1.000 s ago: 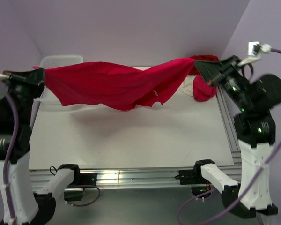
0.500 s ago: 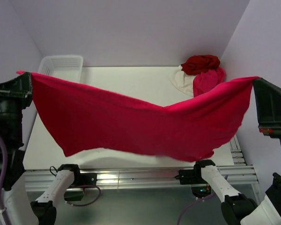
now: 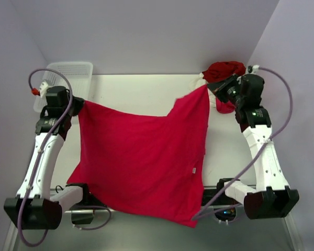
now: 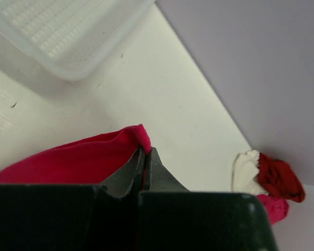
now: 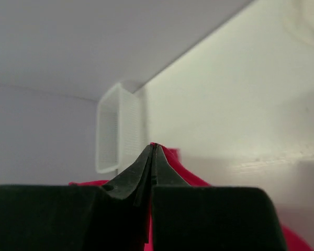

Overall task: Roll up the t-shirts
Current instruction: Flatten the tshirt

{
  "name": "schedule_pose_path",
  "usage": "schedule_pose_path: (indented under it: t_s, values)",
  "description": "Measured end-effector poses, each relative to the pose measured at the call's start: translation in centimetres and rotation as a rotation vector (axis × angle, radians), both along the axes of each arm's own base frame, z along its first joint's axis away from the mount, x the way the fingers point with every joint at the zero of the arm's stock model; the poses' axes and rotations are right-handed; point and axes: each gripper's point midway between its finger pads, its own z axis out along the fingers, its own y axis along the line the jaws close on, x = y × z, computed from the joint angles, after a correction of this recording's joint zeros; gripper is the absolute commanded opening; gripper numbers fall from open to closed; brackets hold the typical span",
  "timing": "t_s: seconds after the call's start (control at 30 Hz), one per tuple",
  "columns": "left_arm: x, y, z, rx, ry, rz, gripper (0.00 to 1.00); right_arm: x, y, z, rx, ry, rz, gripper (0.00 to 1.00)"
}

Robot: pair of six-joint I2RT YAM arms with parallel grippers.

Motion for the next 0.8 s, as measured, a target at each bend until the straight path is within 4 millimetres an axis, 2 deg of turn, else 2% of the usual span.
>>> schedule_pose_path:
  t_s: [0.03, 0.1, 0.17, 0.23, 0.33, 0.5, 0.6, 0.63, 0.67, 0.73, 0.77, 0.8]
  values:
    - [0.5, -0.1, -1.6, -0.001, 0.027, -0.005, 0.00, 0.7, -0.3, -2.4, 0.007, 0.057, -0.013, 0.00]
    - [1.9, -0.3, -4.3, -0.003, 0.070, -0.012, 0.00, 1.7, -0.9, -5.7, 0.022, 0.122, -0.034, 0.00]
    - [3.9, -0.5, -6.2, -0.004, 0.096, -0.021, 0.00, 3.1, -1.2, -7.3, 0.034, 0.145, -0.046, 0.00]
    - [6.5, -0.8, -8.5, -0.005, 0.131, -0.034, 0.00, 5.5, -1.3, -8.3, 0.046, 0.141, -0.046, 0.00]
    - [11.0, -1.4, -11.0, 0.000, 0.167, -0.051, 0.00, 10.1, -1.3, -10.6, 0.057, 0.165, -0.039, 0.00]
    - [20.3, -2.5, -13.7, 0.006, 0.182, -0.084, 0.00, 20.0, -1.0, -14.1, 0.072, 0.201, -0.004, 0.00]
    - [24.6, -2.9, -15.0, 0.013, 0.168, -0.096, 0.00, 25.7, -0.7, -15.5, 0.090, 0.181, 0.024, 0.00]
    - [25.4, -3.0, -15.6, 0.013, 0.173, -0.100, 0.00, 27.7, -0.6, -15.8, 0.098, 0.169, 0.030, 0.02]
    - [26.4, -3.1, -16.0, 0.012, 0.171, -0.104, 0.00, 29.2, -0.5, -16.2, 0.106, 0.158, 0.033, 0.07]
    - [27.8, -3.4, -16.6, 0.001, 0.174, -0.120, 0.01, 31.4, -0.4, -16.5, 0.125, 0.133, 0.041, 0.32]
    - [28.5, -3.5, -16.6, -0.004, 0.174, -0.128, 0.24, 32.5, -0.3, -16.6, 0.140, 0.124, 0.044, 0.47]
    - [29.1, -3.5, -16.6, -0.002, 0.167, -0.139, 0.37, 33.3, -0.3, -16.5, 0.155, 0.110, 0.042, 0.61]
